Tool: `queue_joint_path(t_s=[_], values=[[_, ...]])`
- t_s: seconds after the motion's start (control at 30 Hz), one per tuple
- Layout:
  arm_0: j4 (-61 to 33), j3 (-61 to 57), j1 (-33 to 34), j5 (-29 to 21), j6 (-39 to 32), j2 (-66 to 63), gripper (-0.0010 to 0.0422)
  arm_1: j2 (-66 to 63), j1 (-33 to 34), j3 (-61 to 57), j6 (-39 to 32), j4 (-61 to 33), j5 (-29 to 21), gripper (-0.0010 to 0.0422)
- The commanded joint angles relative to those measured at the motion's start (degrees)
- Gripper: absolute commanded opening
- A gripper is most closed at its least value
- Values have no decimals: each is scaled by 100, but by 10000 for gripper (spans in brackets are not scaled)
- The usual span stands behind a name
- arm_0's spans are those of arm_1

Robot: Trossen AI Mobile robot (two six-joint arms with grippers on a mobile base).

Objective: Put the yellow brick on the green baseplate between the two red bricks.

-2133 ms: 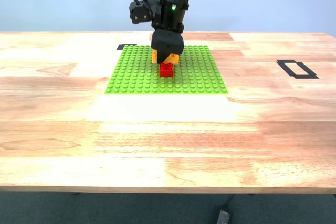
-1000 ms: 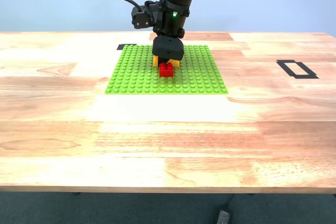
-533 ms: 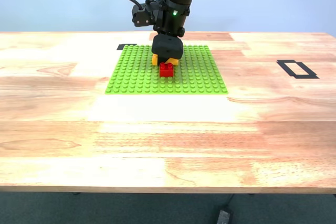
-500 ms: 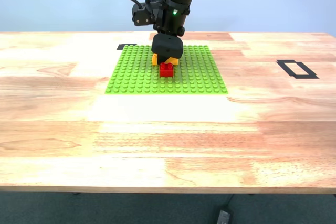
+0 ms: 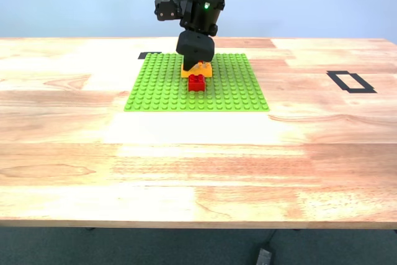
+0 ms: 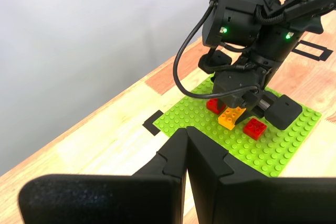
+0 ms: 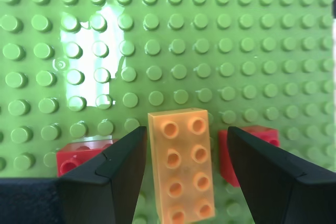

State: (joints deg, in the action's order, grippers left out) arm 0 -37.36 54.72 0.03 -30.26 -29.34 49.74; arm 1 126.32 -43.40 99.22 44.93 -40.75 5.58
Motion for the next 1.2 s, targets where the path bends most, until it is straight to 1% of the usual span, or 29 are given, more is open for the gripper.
queue_joint_path(t_s=[0.03, 0.4, 0.5, 0.63, 0.83, 0.9, 1.03, 1.1, 1.2], values=[[-2, 0, -2, 2, 0, 0, 0, -33, -2, 0, -50, -98, -4, 208], [-4, 0, -2, 2, 0, 0, 0, -216, 85, 0, -157, -181, -2, 208], [-4, 0, -2, 2, 0, 0, 0, -286, 175, 0, -157, -184, -2, 198], [-2, 0, -2, 2, 0, 0, 0, -323, 313, -11, -227, -208, 4, 164], [2, 2, -2, 2, 0, 2, 0, -291, 317, -83, -238, -146, 76, 82], [0, 0, -2, 4, 0, 2, 0, -304, 282, -184, -205, -66, 201, 51], [0, 0, -2, 4, 0, 2, 0, -378, 254, -437, -140, 127, 155, -5], [2, 0, -2, 2, -2, 2, 0, -345, 258, -446, -142, 127, 155, 6], [0, 0, -2, 4, 0, 2, 0, -289, 247, -404, -168, 118, 173, 6]])
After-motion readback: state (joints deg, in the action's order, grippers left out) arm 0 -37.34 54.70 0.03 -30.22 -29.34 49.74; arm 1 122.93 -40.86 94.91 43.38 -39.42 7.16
